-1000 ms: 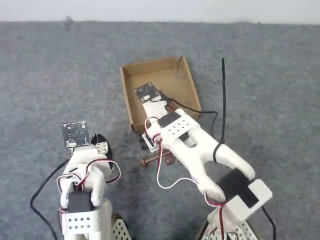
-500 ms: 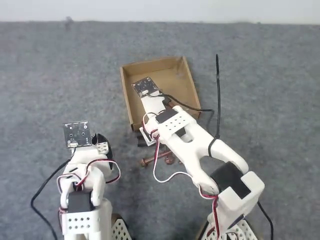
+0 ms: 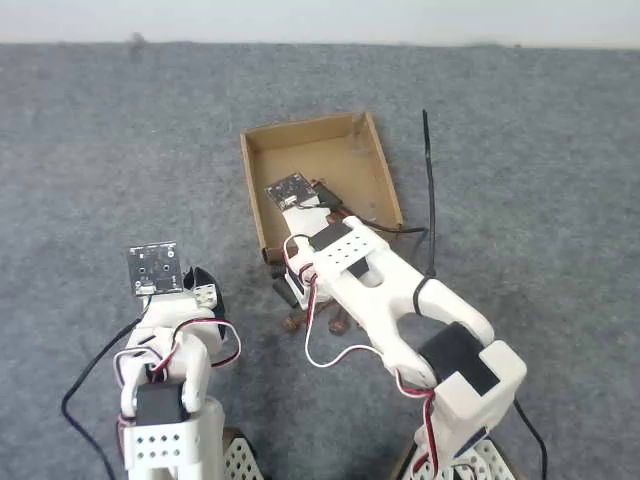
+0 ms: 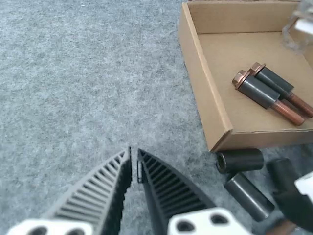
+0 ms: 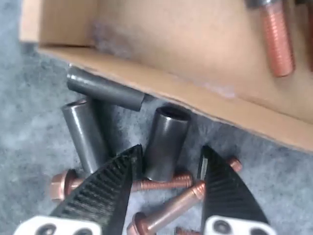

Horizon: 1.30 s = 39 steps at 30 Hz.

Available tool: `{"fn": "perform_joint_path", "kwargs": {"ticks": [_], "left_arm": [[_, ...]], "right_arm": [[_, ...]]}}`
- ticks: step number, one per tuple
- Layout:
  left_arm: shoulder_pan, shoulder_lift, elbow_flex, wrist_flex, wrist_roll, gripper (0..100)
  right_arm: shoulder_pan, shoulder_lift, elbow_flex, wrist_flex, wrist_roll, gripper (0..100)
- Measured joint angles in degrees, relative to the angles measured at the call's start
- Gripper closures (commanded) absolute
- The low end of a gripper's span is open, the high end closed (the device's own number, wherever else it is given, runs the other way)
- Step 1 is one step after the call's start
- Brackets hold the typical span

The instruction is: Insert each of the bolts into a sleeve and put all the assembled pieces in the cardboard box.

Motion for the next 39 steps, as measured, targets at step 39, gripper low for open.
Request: {"fn": "perform_joint_path", "kwargs": {"ticks": [39], "left_arm": [[0.0,0.0,0.0,0.0,0.0,98]], "right_arm": [[14.3,-20.1,12.6,7.3,8.4,99.2]]}}
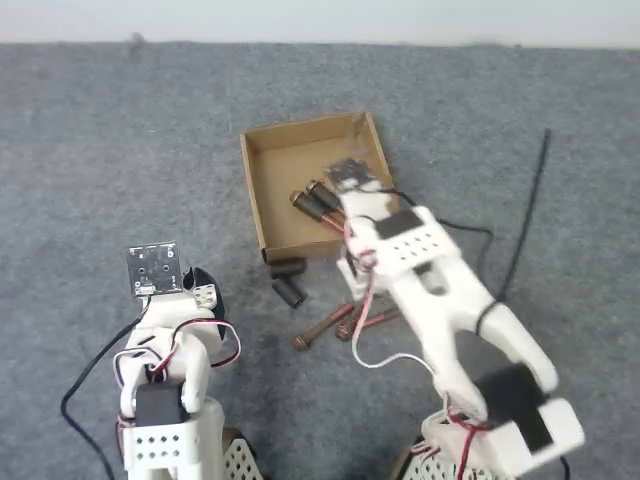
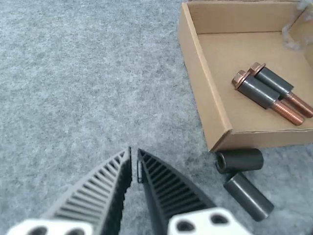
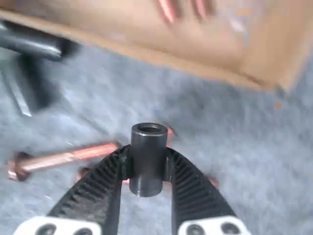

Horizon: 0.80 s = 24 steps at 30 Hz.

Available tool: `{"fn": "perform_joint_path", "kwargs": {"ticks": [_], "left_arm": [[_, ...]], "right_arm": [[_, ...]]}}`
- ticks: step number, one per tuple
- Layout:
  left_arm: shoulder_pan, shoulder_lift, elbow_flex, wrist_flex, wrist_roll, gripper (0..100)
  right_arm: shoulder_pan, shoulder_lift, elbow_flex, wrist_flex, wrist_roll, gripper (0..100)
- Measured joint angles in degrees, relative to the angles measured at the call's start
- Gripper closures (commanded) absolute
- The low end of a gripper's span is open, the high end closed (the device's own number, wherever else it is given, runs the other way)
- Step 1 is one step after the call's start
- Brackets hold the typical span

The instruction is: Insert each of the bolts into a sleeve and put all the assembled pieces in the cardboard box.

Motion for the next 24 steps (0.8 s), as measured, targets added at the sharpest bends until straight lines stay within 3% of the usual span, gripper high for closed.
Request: {"fn": "perform_joint_path", "kwargs": {"ticks": [13,24], "left_arm": [[0.0,0.0,0.0,0.0,0.0,98],[2.5,0.0,0.0,-5.4,-0.1,98]], "right_arm": [[19.2,-20.4,23.5,-2.9,1.0,99.2],[33.0,-24.0,30.4,-4.5,8.0,99.2]]}}
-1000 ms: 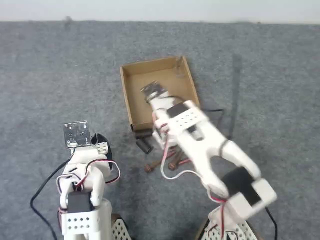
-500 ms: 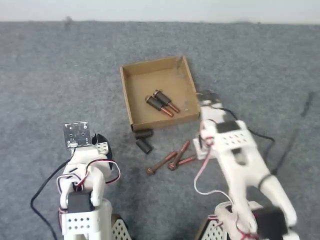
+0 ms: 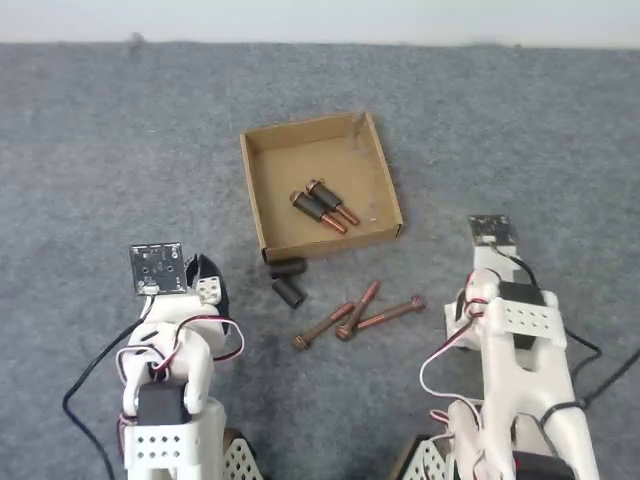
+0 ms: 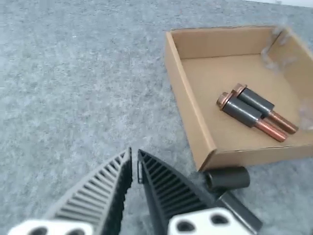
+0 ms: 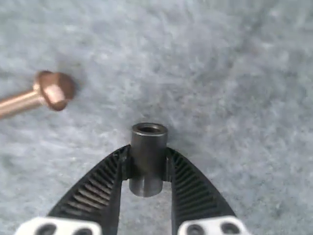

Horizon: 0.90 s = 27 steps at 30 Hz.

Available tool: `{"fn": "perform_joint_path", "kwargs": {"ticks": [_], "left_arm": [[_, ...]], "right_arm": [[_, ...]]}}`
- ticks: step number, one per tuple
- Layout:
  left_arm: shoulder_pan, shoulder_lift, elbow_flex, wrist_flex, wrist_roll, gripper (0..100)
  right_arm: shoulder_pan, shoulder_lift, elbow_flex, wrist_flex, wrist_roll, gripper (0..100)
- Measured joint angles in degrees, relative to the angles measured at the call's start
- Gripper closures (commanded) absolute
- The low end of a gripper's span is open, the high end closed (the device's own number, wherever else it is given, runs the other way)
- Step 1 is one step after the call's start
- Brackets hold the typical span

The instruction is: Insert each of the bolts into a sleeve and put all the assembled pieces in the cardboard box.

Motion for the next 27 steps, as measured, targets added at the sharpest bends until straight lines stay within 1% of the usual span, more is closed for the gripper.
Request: {"fn": "perform_joint_path", "kwargs": {"ticks": [5,11,13,15,17,21,23,27], "left_arm": [[2.9,0.0,-0.4,0.2,0.1,98],[10.5,0.0,-9.1,8.3,-0.1,98],[12.0,0.0,-12.9,11.2,-0.1,98],[13.0,0.4,-16.3,12.4,-0.1,98],[13.4,3.9,-19.4,12.4,-0.1,98],[14.4,15.6,-25.5,12.8,0.1,98],[16.5,22.3,-28.2,14.0,0.1,98],[23.3,35.3,-32.5,17.1,-0.1,98]], "right_arm": [[0.5,0.0,0.4,-0.8,0.0,99.2],[0.4,0.0,0.4,-0.8,0.0,99.2],[0.4,0.0,0.4,-1.1,0.0,99.2],[0.4,0.0,0.4,-1.8,0.0,99.2],[0.4,0.0,0.4,-2.3,0.0,99.2],[0.5,0.0,0.4,-2.3,0.0,99.2],[0.5,0.0,0.4,-2.3,0.0,99.2],[0.4,0.0,0.4,-2.3,0.0,99.2]]}}
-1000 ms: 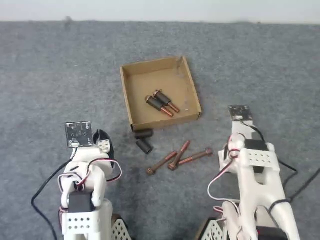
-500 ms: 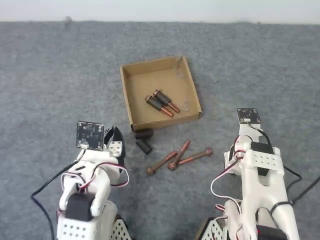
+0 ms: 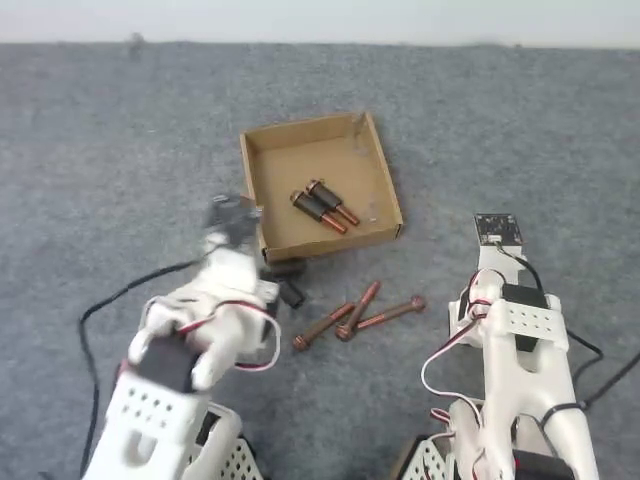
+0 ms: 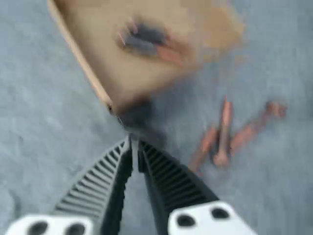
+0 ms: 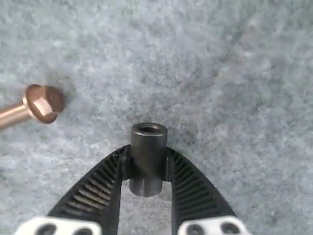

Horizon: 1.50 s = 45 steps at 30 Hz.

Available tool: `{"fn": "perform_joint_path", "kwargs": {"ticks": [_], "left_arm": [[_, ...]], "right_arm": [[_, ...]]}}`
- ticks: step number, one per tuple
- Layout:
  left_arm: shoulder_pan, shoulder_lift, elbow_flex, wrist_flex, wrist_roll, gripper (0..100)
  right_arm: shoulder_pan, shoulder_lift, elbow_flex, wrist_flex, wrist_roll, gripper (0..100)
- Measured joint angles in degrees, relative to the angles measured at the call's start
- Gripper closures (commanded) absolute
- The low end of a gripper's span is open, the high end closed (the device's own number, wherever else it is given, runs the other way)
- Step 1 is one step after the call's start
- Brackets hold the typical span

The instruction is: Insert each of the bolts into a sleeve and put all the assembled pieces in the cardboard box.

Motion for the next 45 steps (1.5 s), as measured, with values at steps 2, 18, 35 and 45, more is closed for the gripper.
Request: {"fn": "perform_joint_path", "kwargs": {"ticks": [2,18,35,45], "left_arm": [[3.3,5.0,-1.5,1.1,0.2,98],[19.3,13.5,3.3,-0.4,0.0,84],[19.7,13.7,14.4,-12.7,-4.5,84],[15.2,13.7,14.4,-13.1,-8.0,84]], "right_arm": [[0.0,0.0,0.0,0.0,0.0,99.2],[0.0,0.0,0.0,0.0,0.0,99.2],[0.0,0.0,0.0,0.0,0.0,99.2],[0.0,0.0,0.0,0.0,0.0,99.2]]}}
